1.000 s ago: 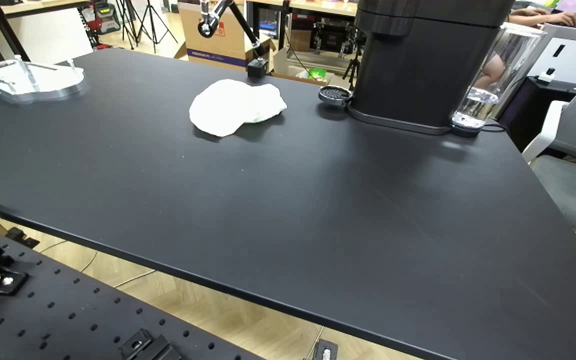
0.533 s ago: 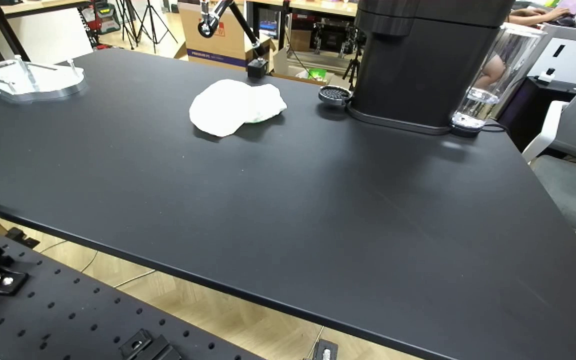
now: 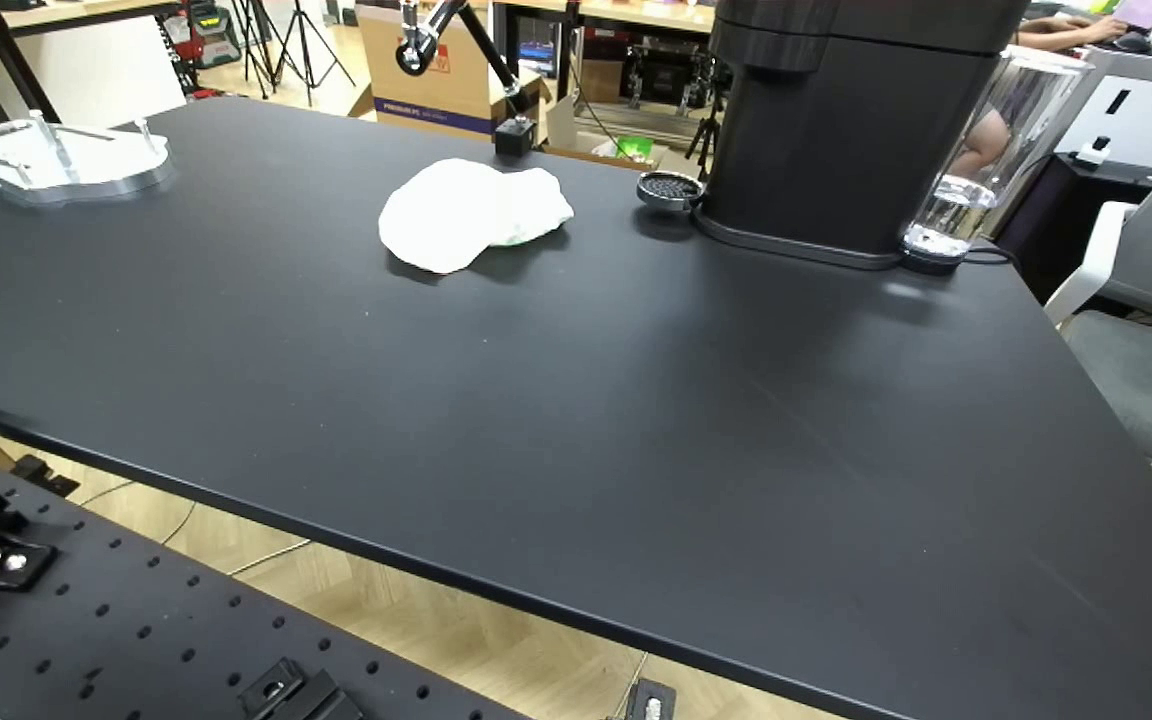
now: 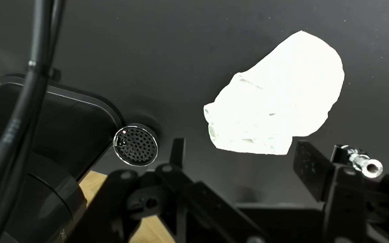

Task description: Pick the cloth and hang it on the object

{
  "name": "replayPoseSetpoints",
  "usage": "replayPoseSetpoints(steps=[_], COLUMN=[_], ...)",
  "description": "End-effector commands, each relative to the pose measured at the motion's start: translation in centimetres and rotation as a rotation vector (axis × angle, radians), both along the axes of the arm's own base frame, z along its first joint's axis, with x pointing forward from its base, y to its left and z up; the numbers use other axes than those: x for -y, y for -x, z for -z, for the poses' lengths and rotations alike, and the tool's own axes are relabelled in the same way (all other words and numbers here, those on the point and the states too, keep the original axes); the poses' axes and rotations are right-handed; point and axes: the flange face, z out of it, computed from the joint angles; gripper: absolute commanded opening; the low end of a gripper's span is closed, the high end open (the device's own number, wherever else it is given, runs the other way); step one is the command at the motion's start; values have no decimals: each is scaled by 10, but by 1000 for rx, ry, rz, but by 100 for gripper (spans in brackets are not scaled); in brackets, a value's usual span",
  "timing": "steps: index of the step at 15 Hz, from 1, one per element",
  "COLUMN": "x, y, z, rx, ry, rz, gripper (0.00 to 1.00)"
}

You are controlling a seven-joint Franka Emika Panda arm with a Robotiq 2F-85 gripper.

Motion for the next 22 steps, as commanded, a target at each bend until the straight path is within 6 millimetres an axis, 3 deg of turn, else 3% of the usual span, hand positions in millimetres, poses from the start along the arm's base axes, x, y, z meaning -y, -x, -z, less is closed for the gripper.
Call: replayPoseSetpoints(steps=[1,4,9,14,17,22], x=[-2,1,1,-8,-1,11], y=[-2,-19,-45,-56,-57,-61], z=[3,25,93,150,172,202], rx=[26,70,50,-47,-141,-198], ry=[27,61,19,-122,-148,-58], rz=[-23,-116,-336,-594,-718,-730], gripper=[98,100,100,99,100,100])
